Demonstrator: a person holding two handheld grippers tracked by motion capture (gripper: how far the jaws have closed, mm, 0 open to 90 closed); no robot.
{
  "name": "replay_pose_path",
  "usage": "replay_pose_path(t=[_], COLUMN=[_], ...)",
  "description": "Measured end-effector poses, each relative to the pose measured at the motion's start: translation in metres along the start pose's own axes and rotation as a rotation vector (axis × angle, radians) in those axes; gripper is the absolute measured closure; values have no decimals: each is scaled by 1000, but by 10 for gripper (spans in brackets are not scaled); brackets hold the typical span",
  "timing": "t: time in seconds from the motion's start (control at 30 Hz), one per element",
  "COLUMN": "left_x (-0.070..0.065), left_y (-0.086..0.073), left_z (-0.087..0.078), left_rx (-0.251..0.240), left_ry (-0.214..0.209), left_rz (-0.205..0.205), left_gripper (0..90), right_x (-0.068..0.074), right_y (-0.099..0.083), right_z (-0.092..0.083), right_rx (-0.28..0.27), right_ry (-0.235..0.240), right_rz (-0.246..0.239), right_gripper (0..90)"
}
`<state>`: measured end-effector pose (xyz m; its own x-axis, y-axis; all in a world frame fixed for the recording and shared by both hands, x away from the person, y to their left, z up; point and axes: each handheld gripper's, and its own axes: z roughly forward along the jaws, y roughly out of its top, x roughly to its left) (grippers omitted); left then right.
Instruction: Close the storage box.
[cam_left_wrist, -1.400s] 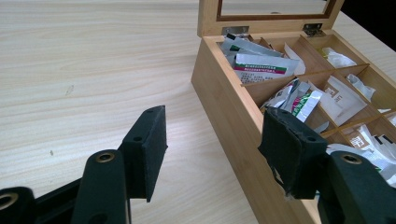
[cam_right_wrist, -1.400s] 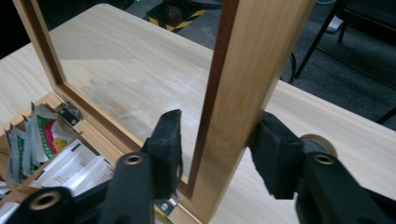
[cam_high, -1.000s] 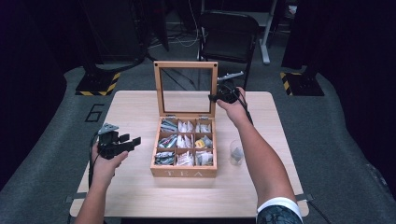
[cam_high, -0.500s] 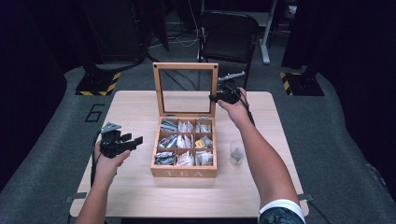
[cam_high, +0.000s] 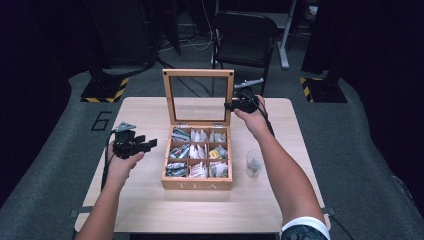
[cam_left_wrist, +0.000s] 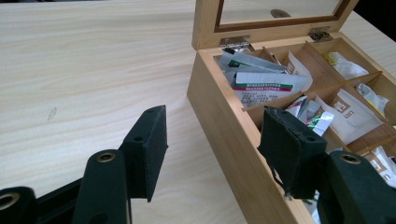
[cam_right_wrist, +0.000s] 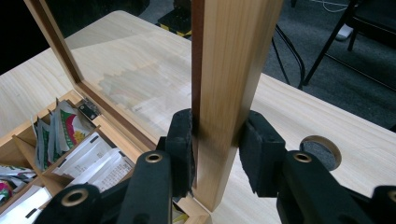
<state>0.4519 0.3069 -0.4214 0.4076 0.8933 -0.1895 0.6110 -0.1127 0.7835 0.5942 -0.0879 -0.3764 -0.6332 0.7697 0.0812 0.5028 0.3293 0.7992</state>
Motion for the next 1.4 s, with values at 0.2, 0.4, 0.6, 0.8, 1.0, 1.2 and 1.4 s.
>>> replay_pose_path(t=[0.2,0.4,0.6,0.8,1.0,1.2,1.4], left_x=[1,2,1,-2,-8,-14,-19], left_y=[20,41,61,75,87,98,110], left_z=[1,2,11,19,23,25,31], left_rx=[-13,-27,-26,-30,-50,-59,-69], left_ry=[-33,-35,-31,-16,7,16,35], left_rz=[-11,19,30,41,56,56,70], left_gripper=[421,433,442,442,456,486,486], right_x=[3,5,8,11,14,16,17], right_y=[-3,-4,-6,-9,-12,-14,-15], right_z=[-2,-5,-7,-8,-11,-12,-13], right_rx=[-12,-11,-24,-43,-44,-54,-55], right_ry=[-1,-2,-13,-19,-24,-32,-34], right_rz=[-4,-19,-34,-37,-60,-74,-84], right_gripper=[659,660,660,660,660,659,658])
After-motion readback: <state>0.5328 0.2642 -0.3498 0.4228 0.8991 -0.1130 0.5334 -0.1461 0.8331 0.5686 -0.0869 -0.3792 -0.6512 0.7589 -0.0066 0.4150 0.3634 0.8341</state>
